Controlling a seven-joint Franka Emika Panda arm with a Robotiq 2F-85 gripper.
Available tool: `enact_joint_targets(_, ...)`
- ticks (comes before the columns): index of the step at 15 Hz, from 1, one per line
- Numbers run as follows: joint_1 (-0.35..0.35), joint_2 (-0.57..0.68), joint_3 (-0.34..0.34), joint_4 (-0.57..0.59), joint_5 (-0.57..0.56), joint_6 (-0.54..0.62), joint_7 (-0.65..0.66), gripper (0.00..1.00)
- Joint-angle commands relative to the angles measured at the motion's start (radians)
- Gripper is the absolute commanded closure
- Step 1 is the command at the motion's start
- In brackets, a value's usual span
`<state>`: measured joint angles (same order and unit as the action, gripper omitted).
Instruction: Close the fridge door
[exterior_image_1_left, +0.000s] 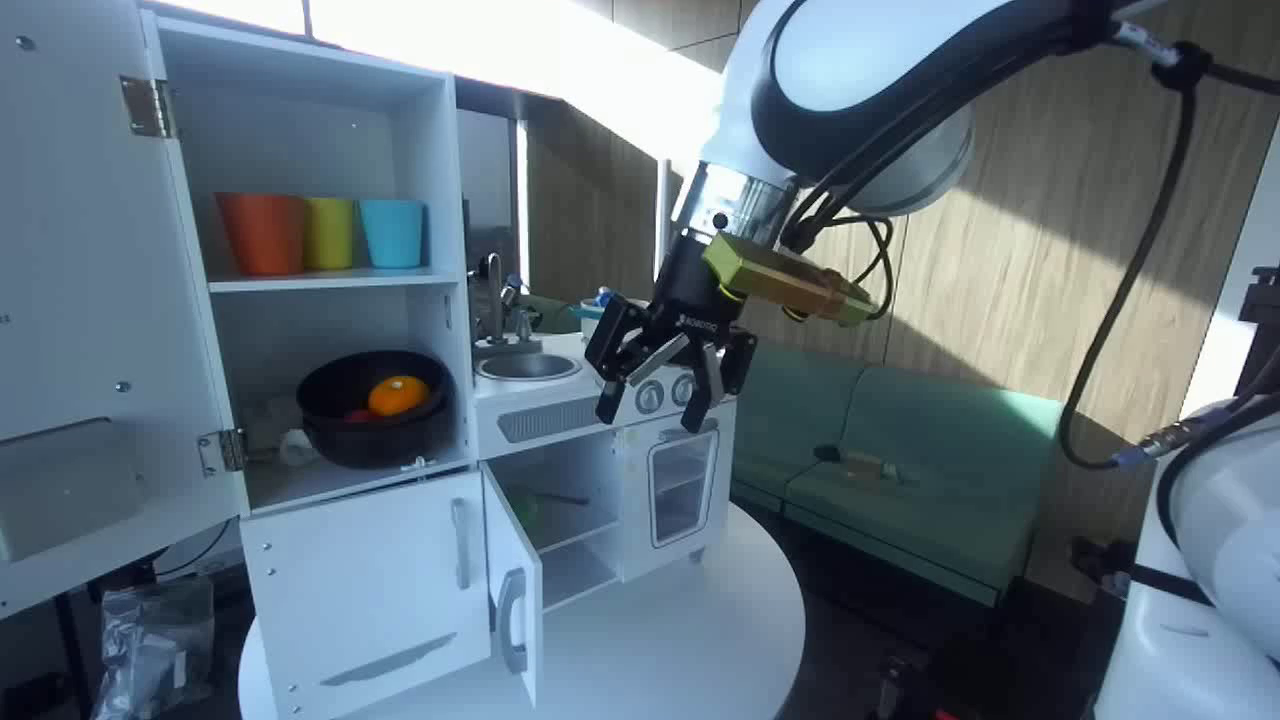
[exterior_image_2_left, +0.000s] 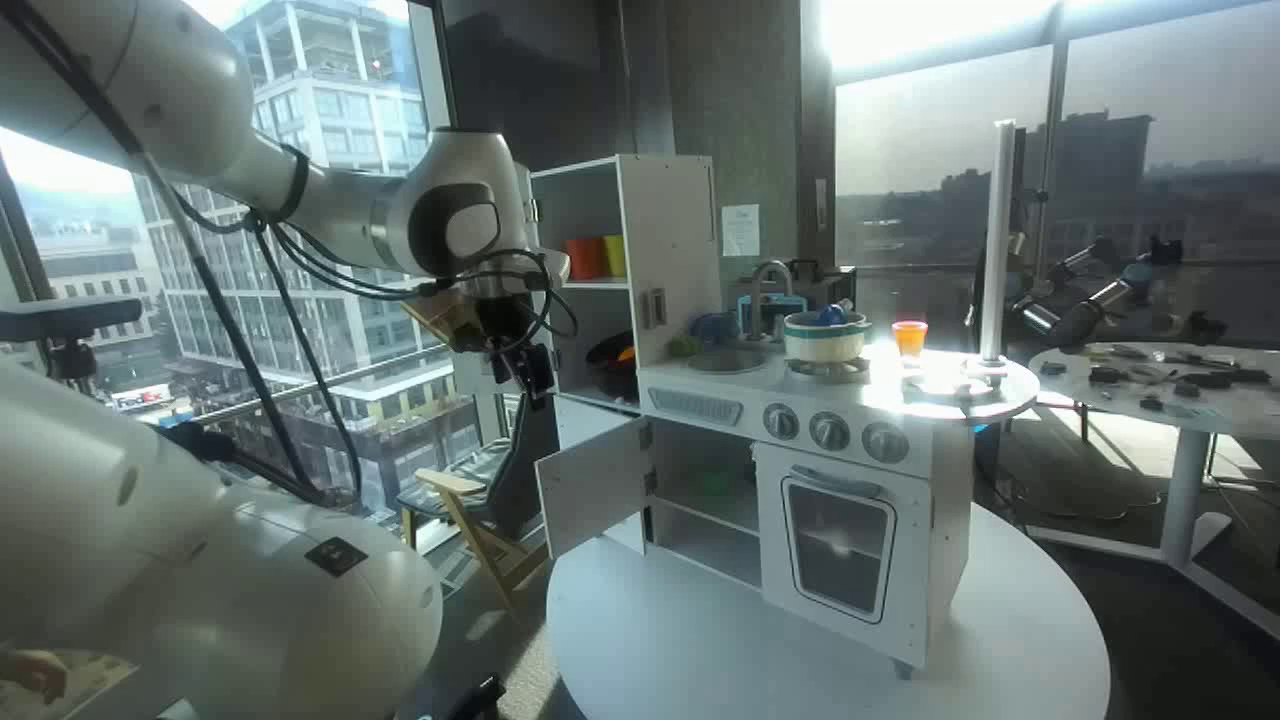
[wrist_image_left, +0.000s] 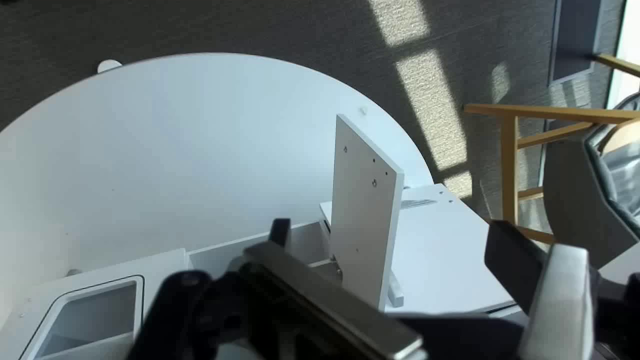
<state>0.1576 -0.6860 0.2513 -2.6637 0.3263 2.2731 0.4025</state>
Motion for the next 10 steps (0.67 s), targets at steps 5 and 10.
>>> enact_joint_targets(5, 0.003, -0.005, -0.004, 0.018, -0.004, -0.002, 0.002, 0.0)
enact_joint_targets(10, 0.01, 0.069, 0.029, 0.059, -0.02, 0.007, 0.001, 0.0)
